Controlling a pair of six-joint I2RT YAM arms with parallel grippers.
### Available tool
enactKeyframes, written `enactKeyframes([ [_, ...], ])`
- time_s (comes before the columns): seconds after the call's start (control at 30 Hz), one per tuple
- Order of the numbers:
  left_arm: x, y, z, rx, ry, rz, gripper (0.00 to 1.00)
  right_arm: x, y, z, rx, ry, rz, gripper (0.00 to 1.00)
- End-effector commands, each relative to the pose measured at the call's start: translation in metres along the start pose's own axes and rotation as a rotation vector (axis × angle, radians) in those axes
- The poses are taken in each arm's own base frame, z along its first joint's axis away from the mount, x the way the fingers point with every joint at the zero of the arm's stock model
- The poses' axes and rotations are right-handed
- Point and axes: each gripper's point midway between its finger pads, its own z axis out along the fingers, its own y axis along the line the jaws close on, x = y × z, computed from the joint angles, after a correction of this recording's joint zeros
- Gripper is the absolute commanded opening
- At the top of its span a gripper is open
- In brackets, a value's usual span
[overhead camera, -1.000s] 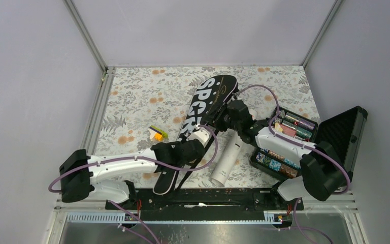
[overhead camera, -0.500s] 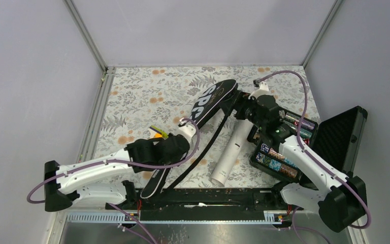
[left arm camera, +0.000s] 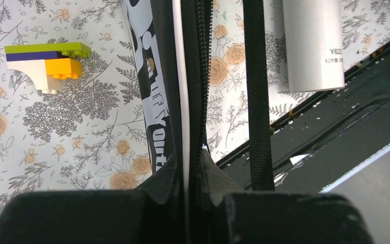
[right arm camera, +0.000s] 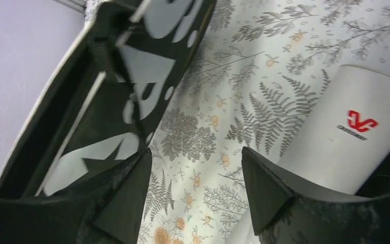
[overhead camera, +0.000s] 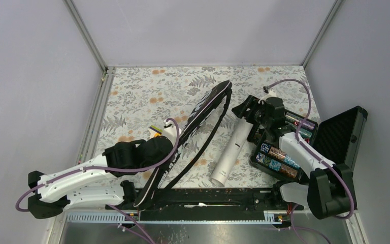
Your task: Pack up the badminton gear
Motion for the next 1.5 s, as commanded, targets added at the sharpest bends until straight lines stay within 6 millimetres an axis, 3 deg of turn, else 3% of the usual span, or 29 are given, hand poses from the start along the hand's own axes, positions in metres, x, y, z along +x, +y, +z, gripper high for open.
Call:
enactKeyframes([
  [0.0,-0.051,-0.014,-0.032,0.104,-0.191,-0.099,0.0,-0.027,0.005,0.0,-0.072,-0.073,0.009,0.69],
  [0.1,-0.05,-0.015,-0.04,0.134,-0.19,-0.088,0.0,-0.029,-0.003,0.009,-0.072,-0.086,-0.086,0.69],
  [0.27,-0.053,-0.016,-0.05,0.159,-0.202,-0.074,0.0,-0.026,0.012,0.021,-0.246,-0.103,-0.355,0.67],
  [0.37,-0.054,-0.016,-0.052,0.16,-0.191,-0.066,0.0,-0.026,0.01,0.026,-0.262,-0.103,-0.459,0.71],
  [0.5,-0.051,-0.022,-0.052,0.191,-0.172,-0.043,0.0,-0.029,0.011,0.036,-0.299,-0.128,-0.538,0.69],
  [0.7,-0.05,-0.025,-0.051,0.201,-0.154,-0.021,0.0,-0.039,0.012,0.034,-0.306,-0.204,-0.687,0.69],
  [1.03,-0.049,-0.026,-0.047,0.196,-0.132,0.023,0.0,-0.053,0.015,0.035,-0.298,-0.264,-0.786,0.65],
  [1.17,-0.047,-0.027,-0.045,0.194,-0.123,0.025,0.0,-0.051,0.016,0.034,-0.303,-0.264,-0.815,0.58],
  [1.27,-0.046,-0.025,-0.045,0.191,-0.123,0.027,0.0,-0.051,0.015,0.034,-0.294,-0.264,-0.836,0.48],
  [1.47,-0.045,-0.024,-0.045,0.187,-0.123,0.03,0.0,-0.051,0.017,0.032,-0.296,-0.262,-0.875,0.43],
])
